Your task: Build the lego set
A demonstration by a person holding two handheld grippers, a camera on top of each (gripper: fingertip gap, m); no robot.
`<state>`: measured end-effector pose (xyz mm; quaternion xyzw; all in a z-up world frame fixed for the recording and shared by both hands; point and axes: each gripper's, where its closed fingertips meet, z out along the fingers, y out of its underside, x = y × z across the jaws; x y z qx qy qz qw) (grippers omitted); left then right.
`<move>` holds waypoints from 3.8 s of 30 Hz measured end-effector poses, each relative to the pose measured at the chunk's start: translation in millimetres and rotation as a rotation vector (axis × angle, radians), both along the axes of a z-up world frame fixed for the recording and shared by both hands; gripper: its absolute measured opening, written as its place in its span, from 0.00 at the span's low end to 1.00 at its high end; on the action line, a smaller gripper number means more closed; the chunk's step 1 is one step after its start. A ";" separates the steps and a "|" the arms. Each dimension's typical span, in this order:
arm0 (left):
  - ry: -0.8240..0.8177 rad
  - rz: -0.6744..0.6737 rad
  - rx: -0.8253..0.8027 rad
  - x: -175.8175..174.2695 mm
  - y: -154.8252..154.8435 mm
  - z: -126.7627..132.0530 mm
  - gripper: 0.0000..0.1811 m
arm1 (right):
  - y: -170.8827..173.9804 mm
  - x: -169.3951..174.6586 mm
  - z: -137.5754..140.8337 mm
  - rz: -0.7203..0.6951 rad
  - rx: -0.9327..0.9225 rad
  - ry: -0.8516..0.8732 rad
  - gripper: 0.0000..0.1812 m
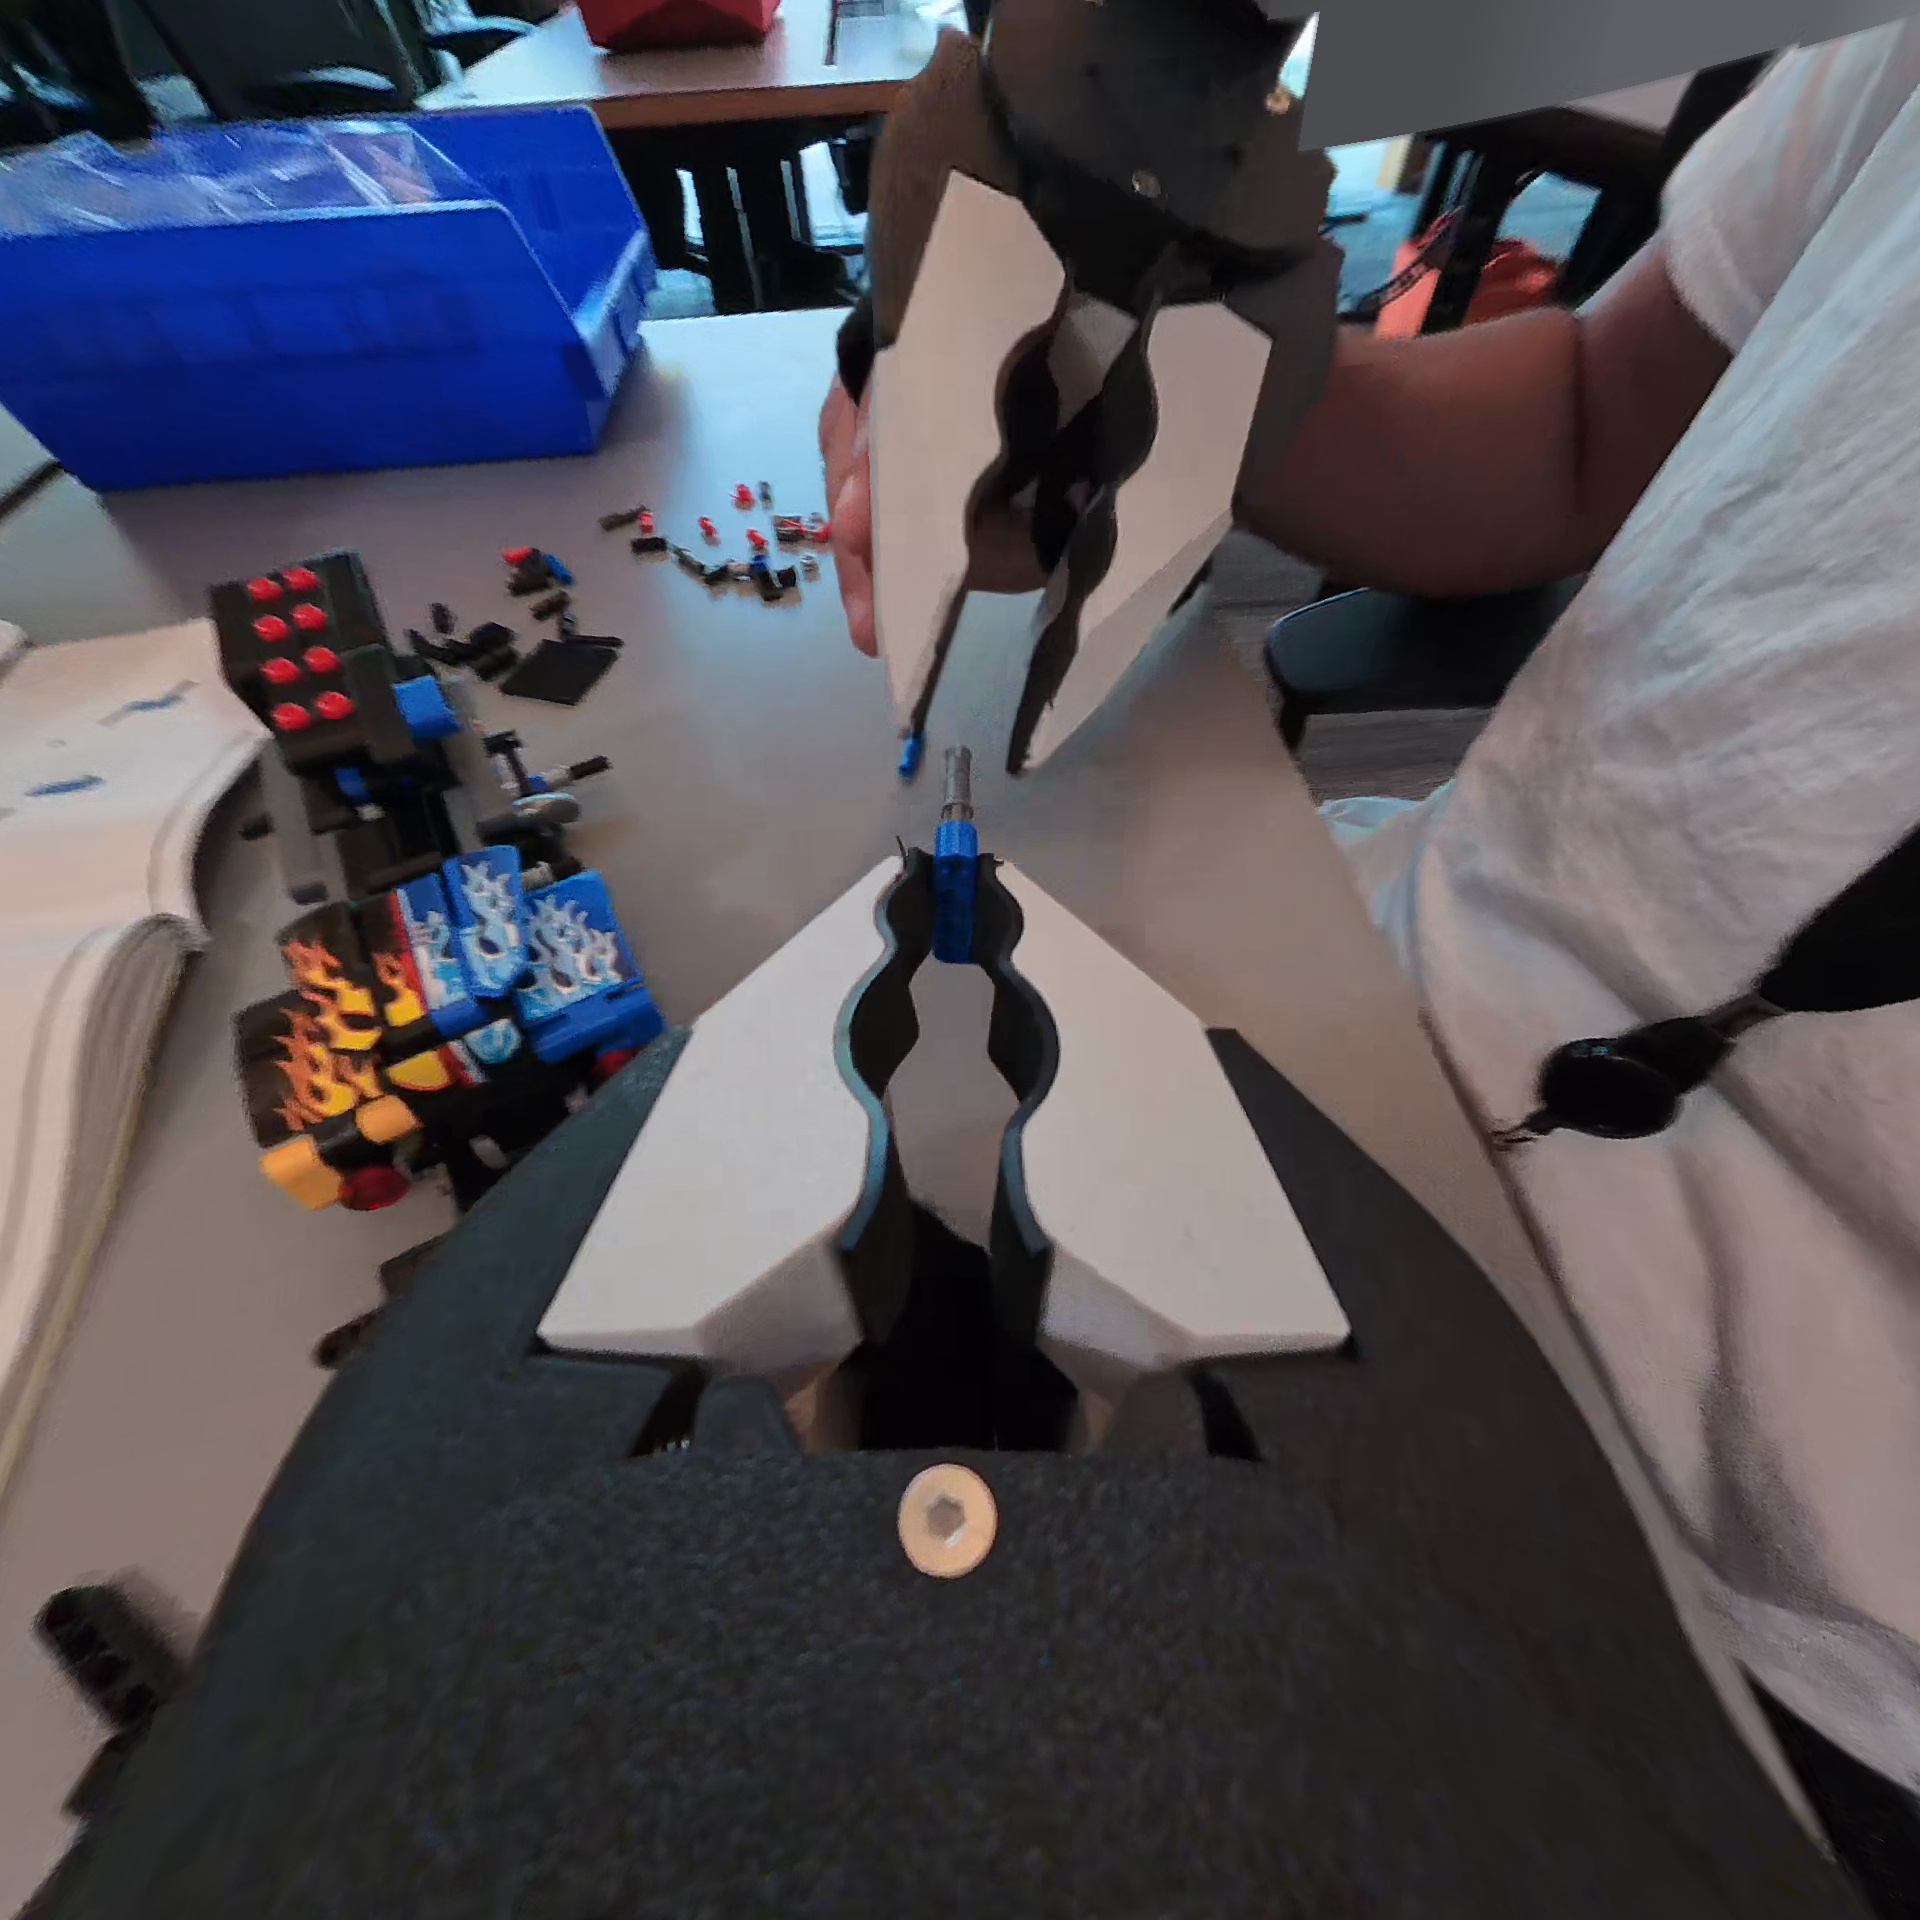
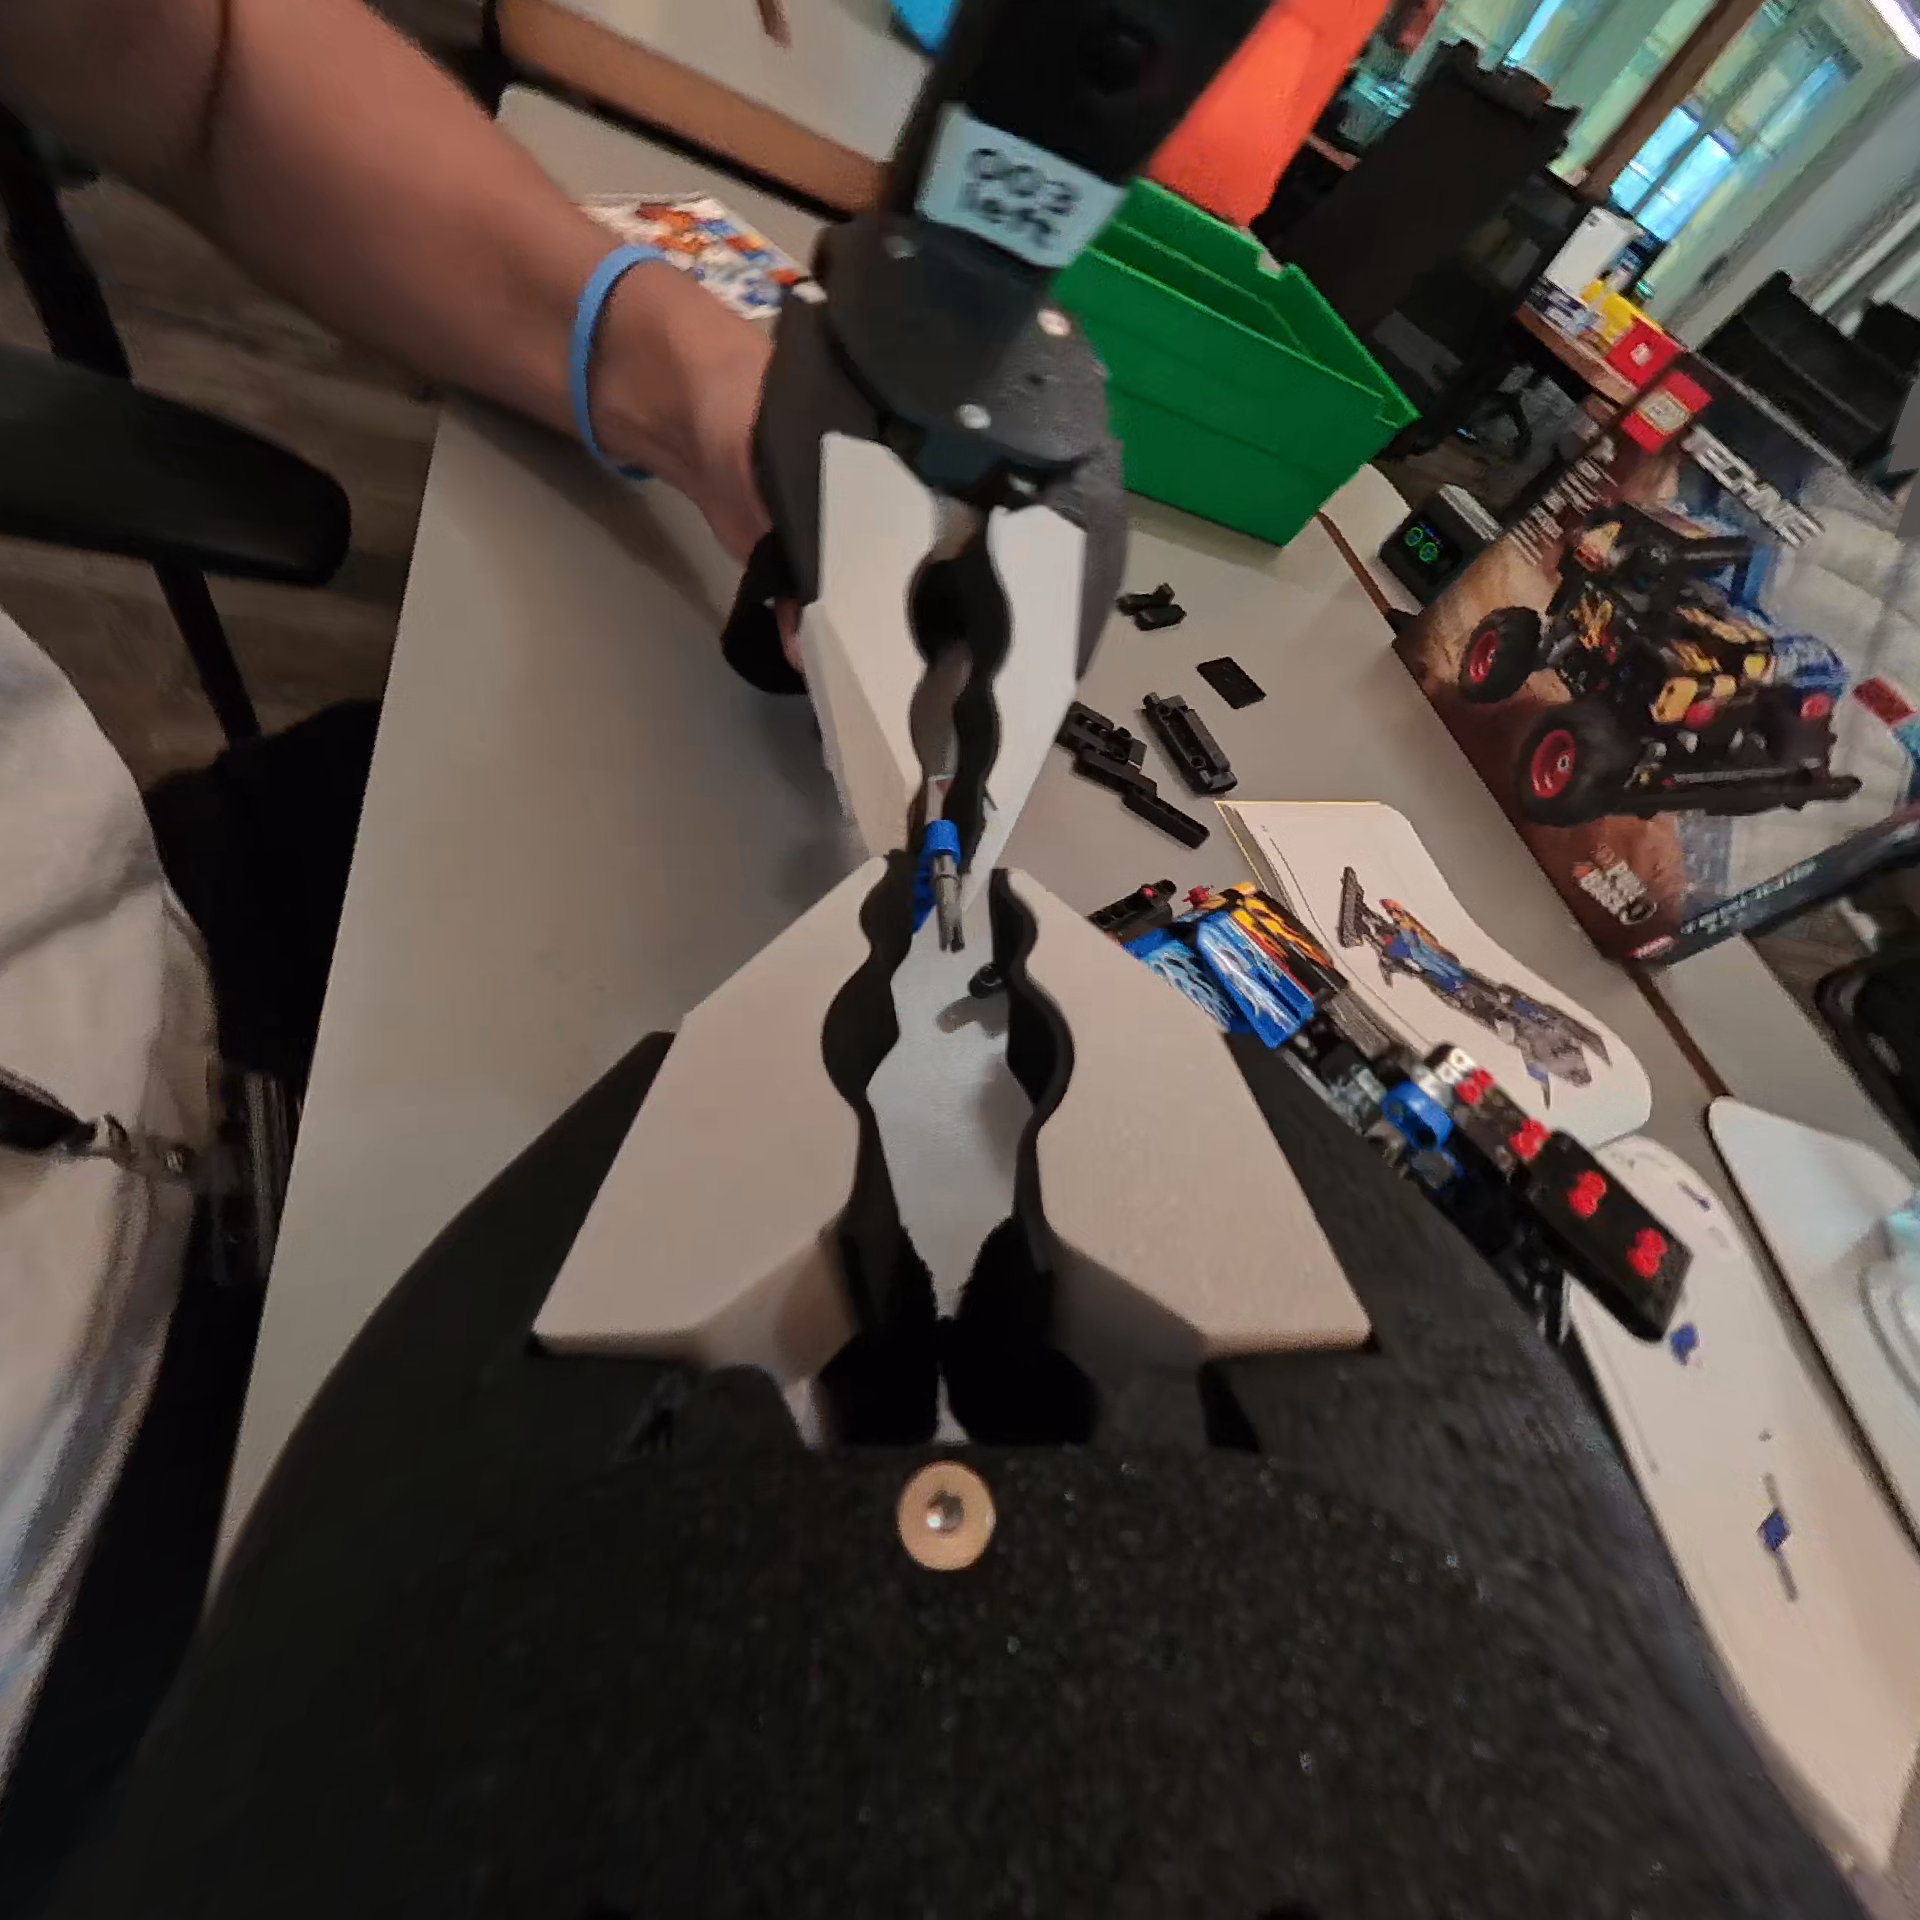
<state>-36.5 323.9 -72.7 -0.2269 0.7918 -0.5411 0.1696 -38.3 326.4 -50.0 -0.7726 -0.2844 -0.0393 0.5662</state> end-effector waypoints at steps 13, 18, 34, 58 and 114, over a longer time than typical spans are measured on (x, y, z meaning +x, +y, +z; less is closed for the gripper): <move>-0.505 0.406 0.578 33.3 27.2 0.5 0.03 | 21.3 30.2 -9.3 -0.596 0.015 0.570 0.22; -0.603 0.467 0.670 31.2 29.5 11.3 0.03 | 27.1 26.6 -7.1 -0.604 0.015 0.605 0.19; -0.715 0.496 0.821 27.4 28.1 14.7 0.03 | 25.9 21.6 -7.0 -0.624 0.041 0.483 0.13; -0.610 0.411 0.544 26.3 20.9 16.1 0.03 | 14.1 20.7 -1.2 -0.343 -0.034 0.778 0.13; 0.324 -0.016 -0.869 6.1 20.6 76.8 0.09 | 28.2 2.3 46.6 -0.136 0.207 1.005 0.05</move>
